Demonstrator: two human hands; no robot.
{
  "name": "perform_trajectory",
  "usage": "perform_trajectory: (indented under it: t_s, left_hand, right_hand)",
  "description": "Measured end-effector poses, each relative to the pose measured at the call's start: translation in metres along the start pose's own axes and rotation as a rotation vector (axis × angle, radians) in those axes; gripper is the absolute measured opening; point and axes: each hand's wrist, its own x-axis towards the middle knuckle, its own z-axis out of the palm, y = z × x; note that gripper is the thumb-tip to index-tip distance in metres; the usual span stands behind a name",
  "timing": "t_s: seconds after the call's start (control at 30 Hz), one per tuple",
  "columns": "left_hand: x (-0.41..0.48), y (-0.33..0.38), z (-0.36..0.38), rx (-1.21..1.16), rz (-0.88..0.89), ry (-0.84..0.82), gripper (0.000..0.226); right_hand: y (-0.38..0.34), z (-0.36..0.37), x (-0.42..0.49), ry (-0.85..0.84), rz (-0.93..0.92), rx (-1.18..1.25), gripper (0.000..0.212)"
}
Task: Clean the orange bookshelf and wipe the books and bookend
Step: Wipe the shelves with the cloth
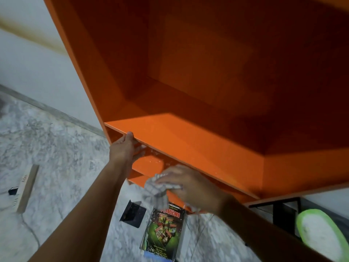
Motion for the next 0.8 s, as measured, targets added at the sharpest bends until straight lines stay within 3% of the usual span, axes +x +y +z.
perform_trajectory:
  t_s: [0.07, 0.13, 0.23, 0.3, 0.4, 0.5, 0.6, 0.7, 0.8]
  left_hand:
    - [-0.005, -0.004, 0.002, -0.007, -0.035, -0.026, 0.024]
    - [-0.009, -0.008, 0.003, 0.023, -0.041, -0.059, 0.022]
    - [-0.007, -0.008, 0.001, 0.046, -0.049, -0.084, 0.02]
    - [-0.003, -0.006, -0.004, 0.08, -0.066, -0.117, 0.024]
    - [0.0, -0.005, -0.007, 0.115, -0.067, -0.144, 0.024]
    - [0.0, -0.005, -0.006, 0.09, -0.084, -0.14, 0.023]
    - [0.0, -0.004, -0.02, -0.016, -0.116, -0.146, 0.027]
    - [-0.002, -0.006, -0.036, -0.187, -0.146, -0.128, 0.04]
    - [-0.004, -0.012, -0.036, -0.16, -0.128, -0.143, 0.045]
  right_hand:
    - [-0.011, -0.004, -0.003, 0.053, 0.049, 0.134, 0.038]
    - [-0.009, -0.024, 0.013, 0.208, 0.104, 0.206, 0.038]
    - [0.015, -0.068, 0.062, 0.537, 0.17, 0.199, 0.024]
    - [0.043, -0.089, 0.107, 0.599, 0.281, 0.092, 0.022]
    - [0.081, -0.081, 0.16, 0.417, 0.368, -0.178, 0.033]
    - [0.071, -0.049, 0.169, 0.315, 0.302, -0.369, 0.034]
    - [0.019, -0.017, 0.139, 0.09, -0.021, -0.315, 0.031]
    - [0.004, -0.004, 0.096, -0.135, -0.095, -0.124, 0.03]
    - [0.009, -0.018, 0.056, -0.008, -0.019, 0.122, 0.025]
